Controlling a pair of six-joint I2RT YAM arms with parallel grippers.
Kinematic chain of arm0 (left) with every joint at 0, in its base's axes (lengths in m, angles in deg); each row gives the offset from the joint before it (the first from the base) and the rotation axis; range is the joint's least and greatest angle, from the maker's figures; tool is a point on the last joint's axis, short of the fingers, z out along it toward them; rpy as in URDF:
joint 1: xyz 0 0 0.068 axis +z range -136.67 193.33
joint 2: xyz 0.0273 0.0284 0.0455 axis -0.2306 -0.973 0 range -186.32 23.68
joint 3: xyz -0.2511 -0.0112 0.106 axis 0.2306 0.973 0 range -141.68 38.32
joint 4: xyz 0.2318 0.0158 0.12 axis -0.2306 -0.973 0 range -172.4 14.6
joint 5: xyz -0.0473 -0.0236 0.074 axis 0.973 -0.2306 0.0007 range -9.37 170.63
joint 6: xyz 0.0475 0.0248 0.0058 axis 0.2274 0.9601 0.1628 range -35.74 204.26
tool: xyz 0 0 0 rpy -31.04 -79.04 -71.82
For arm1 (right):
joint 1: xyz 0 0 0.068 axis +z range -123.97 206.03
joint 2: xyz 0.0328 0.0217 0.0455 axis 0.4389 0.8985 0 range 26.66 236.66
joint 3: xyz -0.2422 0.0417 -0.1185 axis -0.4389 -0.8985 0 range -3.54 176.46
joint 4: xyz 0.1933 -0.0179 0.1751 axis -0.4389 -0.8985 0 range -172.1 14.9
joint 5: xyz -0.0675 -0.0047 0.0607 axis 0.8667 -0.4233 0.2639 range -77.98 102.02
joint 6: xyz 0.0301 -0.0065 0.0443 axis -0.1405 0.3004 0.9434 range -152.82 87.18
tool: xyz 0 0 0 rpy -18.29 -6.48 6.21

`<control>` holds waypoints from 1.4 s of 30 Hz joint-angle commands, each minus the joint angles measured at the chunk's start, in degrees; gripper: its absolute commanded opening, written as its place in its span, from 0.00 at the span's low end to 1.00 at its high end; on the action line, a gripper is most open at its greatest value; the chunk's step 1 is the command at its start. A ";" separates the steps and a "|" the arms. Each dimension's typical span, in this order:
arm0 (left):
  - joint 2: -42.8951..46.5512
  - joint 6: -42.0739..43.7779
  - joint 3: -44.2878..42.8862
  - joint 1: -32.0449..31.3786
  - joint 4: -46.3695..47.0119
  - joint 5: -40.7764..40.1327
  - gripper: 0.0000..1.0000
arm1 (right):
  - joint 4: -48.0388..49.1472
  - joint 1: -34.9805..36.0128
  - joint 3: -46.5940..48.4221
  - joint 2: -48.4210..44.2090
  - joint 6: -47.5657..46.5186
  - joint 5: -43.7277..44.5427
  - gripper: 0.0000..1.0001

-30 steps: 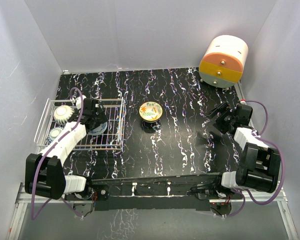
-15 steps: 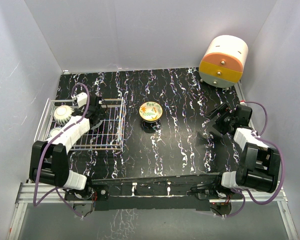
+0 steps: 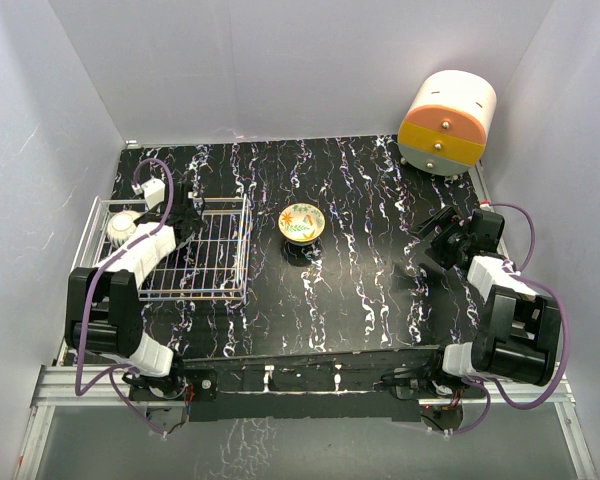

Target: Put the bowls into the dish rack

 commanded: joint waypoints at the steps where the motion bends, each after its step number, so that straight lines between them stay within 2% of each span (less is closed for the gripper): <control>1: -1.00 2.33 -2.37 0.92 1.94 -0.14 0.89 | 3.12 0.03 0.02 0.02 -0.52 -0.59 0.87; 10: -0.24 2.83 -2.72 0.86 3.06 4.85 0.97 | 3.08 0.03 0.06 -0.06 -0.86 -0.62 0.87; 26: 18.52 5.72 -3.84 -3.42 -5.52 9.70 0.97 | 2.91 0.03 0.14 -0.24 -1.13 -0.70 0.87; 28: 20.55 8.21 -3.97 -5.92 -4.53 11.84 0.97 | 2.90 0.03 0.14 -0.12 -1.09 -0.48 0.87; 33: 22.32 19.54 -4.81 -16.65 2.68 19.42 0.97 | 2.51 0.03 0.69 0.48 -1.09 -0.59 0.87; 37: 18.35 28.78 -7.50 -25.20 6.26 28.17 0.97 | 1.61 0.05 1.16 -0.24 -1.17 -0.19 0.87; 40: 13.74 35.50 -10.23 -34.78 6.98 29.42 0.97 | 0.71 0.03 1.51 -0.95 -1.67 0.50 0.87; 42: 10.00 37.31 -12.16 -37.62 7.42 31.10 0.97 | 0.30 0.03 1.60 -1.18 -1.78 0.64 0.87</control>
